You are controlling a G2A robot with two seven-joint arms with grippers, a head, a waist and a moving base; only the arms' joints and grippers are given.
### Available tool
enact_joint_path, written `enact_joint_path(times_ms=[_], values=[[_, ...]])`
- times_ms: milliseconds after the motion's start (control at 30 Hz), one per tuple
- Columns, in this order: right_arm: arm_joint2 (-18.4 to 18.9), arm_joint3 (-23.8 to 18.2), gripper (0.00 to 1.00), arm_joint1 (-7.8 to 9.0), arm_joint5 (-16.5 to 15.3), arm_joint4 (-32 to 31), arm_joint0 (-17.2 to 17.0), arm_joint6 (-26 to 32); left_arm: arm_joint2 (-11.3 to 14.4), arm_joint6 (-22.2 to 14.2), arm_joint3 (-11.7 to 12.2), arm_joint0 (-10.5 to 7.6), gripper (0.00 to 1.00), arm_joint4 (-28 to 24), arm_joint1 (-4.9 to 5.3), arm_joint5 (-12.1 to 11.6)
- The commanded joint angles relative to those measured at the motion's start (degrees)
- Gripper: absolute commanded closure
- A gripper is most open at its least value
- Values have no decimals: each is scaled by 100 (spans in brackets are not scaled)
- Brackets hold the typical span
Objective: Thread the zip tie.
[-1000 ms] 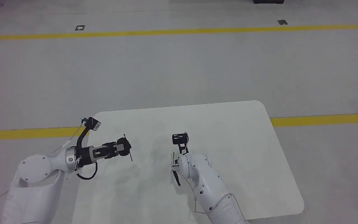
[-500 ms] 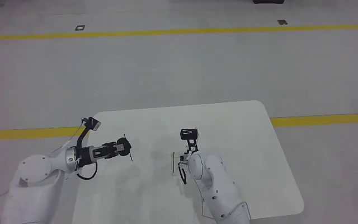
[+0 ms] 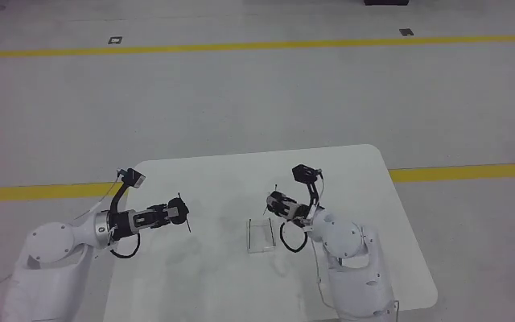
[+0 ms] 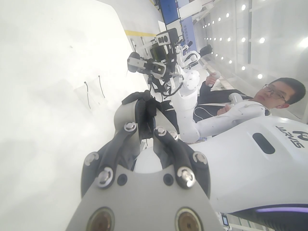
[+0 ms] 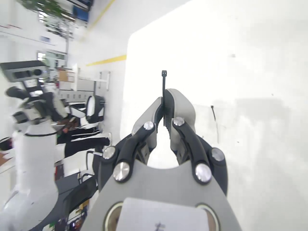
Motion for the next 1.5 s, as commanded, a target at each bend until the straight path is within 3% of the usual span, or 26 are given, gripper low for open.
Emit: enact_joint_path(times_ms=[0,167,367,800,900,1000,1133,1267,1367,1467], values=[[181,96,100,36,-400,736,35,-4,0,0,0,0,100,0,0,0],[443,461,100,135,-1111,1797,292,190,0,0,0,0,100,0,0,0],[460,1104,100,242,-1821,2933,757,451,0,0,0,0,100,0,0,0],[456,1158,100,253,-1845,3020,797,471,56,56,-8,13,100,-52,-3,61],[453,1186,100,294,-1845,3008,735,293,176,-247,32,-35,100,-168,25,141],[497,1134,100,379,-1845,3109,710,438,453,-373,109,-83,100,-297,99,193],[520,975,100,520,-1845,3495,685,821,1078,-373,101,-117,100,-579,351,140],[543,875,100,664,-1845,3818,655,1212,1518,-373,200,-232,100,-661,609,5],[552,923,100,754,-1845,4333,646,1471,1700,-373,322,-373,100,-785,757,-43],[552,923,100,754,-1845,4333,646,1471,1701,-373,335,-390,100,-782,769,-43]])
